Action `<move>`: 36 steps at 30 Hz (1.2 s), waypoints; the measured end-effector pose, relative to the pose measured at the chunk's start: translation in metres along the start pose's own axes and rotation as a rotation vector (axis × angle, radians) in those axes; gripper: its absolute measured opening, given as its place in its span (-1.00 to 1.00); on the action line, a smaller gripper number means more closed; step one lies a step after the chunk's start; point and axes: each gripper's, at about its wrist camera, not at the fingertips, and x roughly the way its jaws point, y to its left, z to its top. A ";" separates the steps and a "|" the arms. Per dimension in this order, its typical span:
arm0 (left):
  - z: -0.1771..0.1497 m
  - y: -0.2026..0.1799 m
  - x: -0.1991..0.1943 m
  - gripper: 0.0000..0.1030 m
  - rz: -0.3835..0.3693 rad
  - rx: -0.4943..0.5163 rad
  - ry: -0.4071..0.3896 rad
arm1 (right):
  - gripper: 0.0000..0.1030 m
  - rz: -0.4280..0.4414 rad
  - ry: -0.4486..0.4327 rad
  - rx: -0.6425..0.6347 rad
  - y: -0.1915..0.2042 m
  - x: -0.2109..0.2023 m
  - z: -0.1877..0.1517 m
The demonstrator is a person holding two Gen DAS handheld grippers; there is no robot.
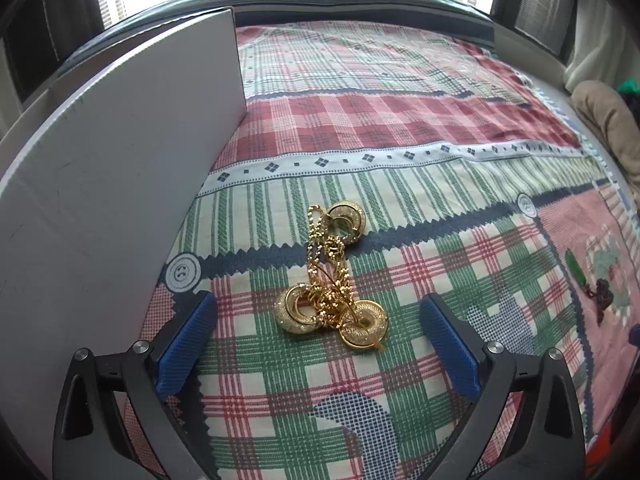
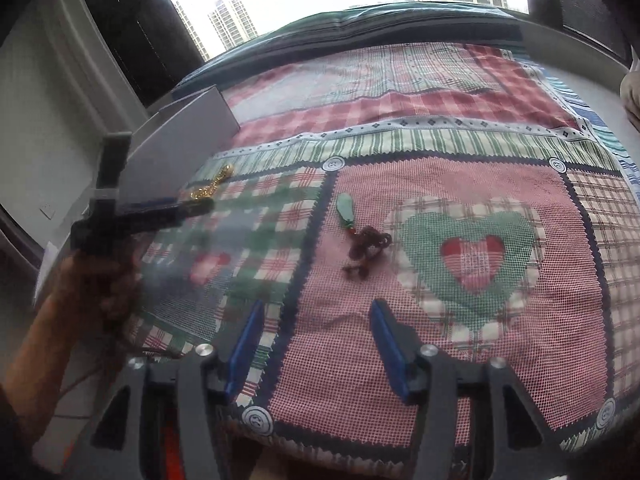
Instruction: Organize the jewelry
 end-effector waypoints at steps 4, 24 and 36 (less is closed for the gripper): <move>0.003 -0.007 -0.013 -0.13 -0.023 0.042 0.012 | 0.08 -0.018 -0.011 0.015 -0.002 -0.007 -0.005; -0.010 0.053 -0.104 -0.86 -0.298 -0.285 -0.108 | 0.08 -0.087 -0.071 0.008 -0.017 -0.030 0.021; -0.020 0.062 -0.143 -0.86 -0.330 -0.336 -0.162 | 0.09 -0.113 0.095 -0.166 -0.021 0.041 0.041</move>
